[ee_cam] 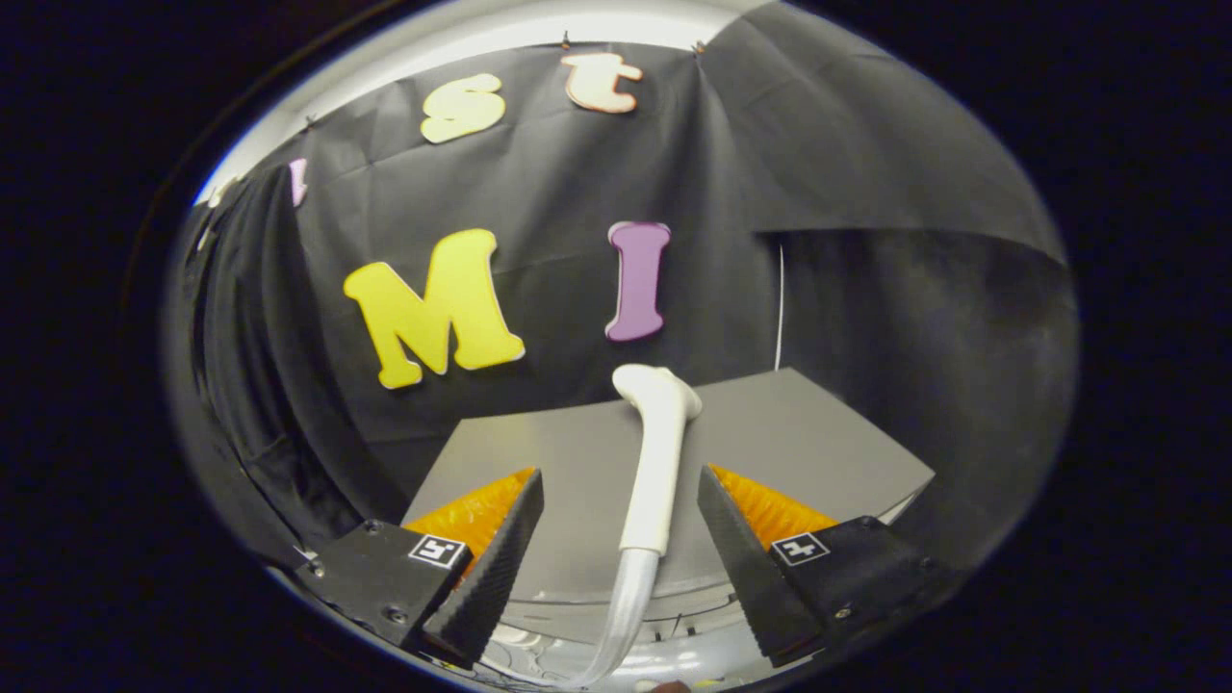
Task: Iron the clothes twice with a garment steamer, once on the left side and once on the right side.
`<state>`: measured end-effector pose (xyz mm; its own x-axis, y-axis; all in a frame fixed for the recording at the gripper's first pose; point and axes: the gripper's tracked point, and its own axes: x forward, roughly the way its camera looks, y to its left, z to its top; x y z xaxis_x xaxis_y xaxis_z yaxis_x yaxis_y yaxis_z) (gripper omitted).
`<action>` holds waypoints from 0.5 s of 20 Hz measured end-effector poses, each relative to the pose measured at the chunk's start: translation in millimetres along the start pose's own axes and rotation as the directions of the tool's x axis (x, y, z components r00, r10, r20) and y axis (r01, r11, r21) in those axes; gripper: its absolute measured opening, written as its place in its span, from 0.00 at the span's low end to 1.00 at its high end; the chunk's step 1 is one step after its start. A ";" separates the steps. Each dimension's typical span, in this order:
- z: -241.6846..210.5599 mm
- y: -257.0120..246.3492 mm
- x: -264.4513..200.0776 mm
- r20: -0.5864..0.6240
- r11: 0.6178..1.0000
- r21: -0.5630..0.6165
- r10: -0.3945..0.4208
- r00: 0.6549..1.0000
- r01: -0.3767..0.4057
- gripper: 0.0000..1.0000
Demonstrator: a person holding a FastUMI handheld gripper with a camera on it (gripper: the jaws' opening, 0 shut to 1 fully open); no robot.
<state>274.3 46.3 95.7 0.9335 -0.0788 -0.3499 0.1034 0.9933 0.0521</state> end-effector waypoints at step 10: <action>-18.1 -30.6 76.2 -0.239 0.997 0.073 -0.016 0.971 0.035 0.99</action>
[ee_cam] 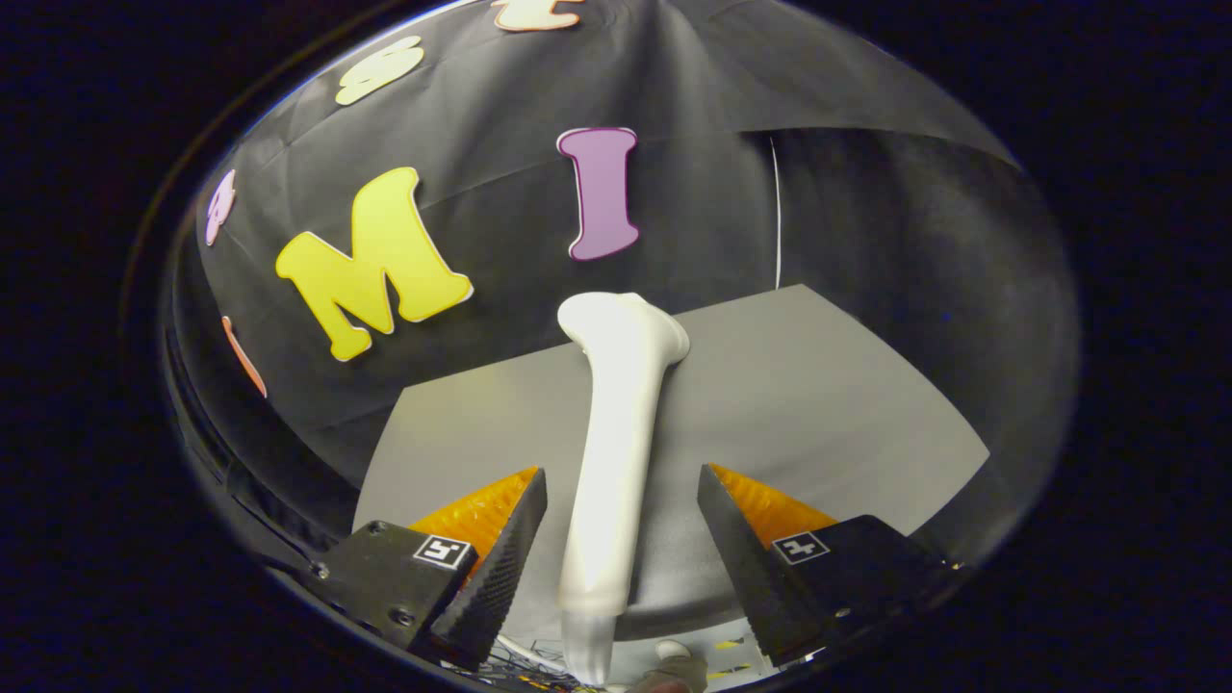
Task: Iron the clothes twice with a garment steamer, once on the left side and once on the right side.
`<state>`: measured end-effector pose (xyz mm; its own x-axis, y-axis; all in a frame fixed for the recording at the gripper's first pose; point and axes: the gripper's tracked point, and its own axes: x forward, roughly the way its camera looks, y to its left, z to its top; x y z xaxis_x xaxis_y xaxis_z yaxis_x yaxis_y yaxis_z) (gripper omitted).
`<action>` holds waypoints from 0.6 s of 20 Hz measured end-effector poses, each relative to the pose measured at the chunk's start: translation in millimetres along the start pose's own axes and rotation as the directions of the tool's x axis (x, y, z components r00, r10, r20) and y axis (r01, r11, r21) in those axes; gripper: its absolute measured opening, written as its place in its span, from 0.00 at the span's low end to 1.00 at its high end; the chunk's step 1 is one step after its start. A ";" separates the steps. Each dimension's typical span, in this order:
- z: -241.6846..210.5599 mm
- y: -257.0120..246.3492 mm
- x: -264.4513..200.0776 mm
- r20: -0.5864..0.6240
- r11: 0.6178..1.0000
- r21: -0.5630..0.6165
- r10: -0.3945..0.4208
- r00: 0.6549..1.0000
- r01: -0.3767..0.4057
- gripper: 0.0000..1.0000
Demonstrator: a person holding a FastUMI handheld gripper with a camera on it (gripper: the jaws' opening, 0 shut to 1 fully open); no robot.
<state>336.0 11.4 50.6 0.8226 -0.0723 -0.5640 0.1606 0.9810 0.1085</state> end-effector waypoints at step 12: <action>-5.3 4.2 29.3 -0.059 0.998 0.008 -0.068 0.996 0.068 0.52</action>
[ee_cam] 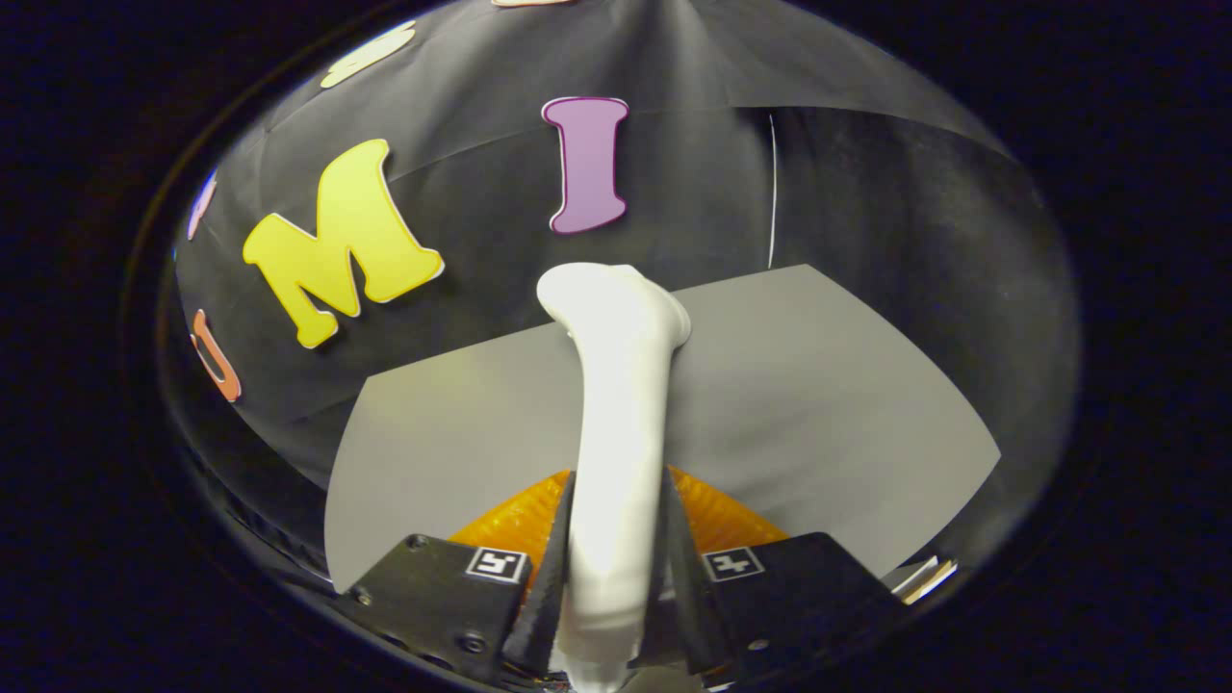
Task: Iron the clothes twice with a garment steamer, once on the left side and once on the right side.
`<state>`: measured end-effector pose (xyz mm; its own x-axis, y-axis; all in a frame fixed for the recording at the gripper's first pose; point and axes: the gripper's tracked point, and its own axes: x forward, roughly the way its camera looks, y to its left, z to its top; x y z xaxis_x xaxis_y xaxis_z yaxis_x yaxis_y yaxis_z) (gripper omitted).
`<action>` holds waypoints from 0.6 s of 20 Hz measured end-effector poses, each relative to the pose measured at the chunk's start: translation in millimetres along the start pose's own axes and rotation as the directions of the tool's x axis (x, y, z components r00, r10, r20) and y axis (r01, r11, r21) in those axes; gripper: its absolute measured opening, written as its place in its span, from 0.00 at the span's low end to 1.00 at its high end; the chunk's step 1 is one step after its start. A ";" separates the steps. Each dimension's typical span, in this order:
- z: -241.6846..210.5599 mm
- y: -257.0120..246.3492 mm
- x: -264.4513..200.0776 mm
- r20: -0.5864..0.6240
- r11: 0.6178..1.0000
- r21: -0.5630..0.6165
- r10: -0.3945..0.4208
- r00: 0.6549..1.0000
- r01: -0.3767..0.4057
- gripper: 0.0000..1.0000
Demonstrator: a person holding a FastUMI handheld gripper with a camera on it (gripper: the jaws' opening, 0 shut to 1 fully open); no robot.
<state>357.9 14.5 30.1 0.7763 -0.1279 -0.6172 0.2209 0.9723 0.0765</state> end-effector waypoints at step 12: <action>-5.1 53.7 -78.0 0.228 0.995 0.003 0.100 0.968 -0.104 0.36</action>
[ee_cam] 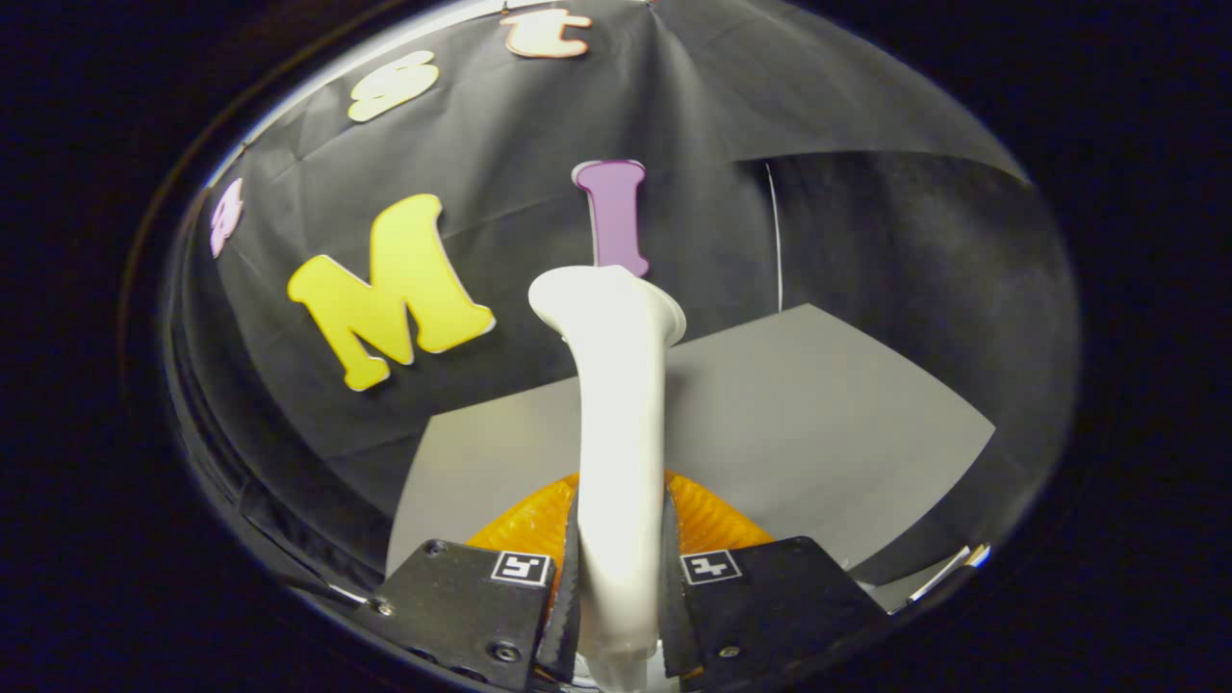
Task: Iron the clothes twice with a garment steamer, once on the left side and once on the right side.
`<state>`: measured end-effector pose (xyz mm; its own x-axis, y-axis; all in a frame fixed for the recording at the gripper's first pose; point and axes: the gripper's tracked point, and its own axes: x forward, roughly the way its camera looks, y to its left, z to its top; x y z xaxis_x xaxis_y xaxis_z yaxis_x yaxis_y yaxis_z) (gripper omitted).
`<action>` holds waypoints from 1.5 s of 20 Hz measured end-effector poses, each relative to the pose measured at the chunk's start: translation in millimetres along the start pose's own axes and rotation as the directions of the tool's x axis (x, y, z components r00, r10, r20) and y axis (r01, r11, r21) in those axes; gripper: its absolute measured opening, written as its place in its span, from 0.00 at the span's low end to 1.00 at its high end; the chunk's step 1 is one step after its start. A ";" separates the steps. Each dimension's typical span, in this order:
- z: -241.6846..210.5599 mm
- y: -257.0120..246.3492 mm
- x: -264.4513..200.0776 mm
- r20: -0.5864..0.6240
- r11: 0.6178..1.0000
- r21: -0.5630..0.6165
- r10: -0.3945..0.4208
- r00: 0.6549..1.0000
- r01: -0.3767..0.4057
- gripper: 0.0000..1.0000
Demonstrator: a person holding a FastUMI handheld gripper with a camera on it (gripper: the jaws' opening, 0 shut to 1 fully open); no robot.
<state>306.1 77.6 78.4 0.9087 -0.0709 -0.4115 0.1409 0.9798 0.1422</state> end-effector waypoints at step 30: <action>19.3 294.0 -254.1 0.615 0.950 -0.264 0.300 0.729 -0.169 0.36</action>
<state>124.3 380.1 242.1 0.9465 0.1275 0.2964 -0.1233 0.9918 -0.0329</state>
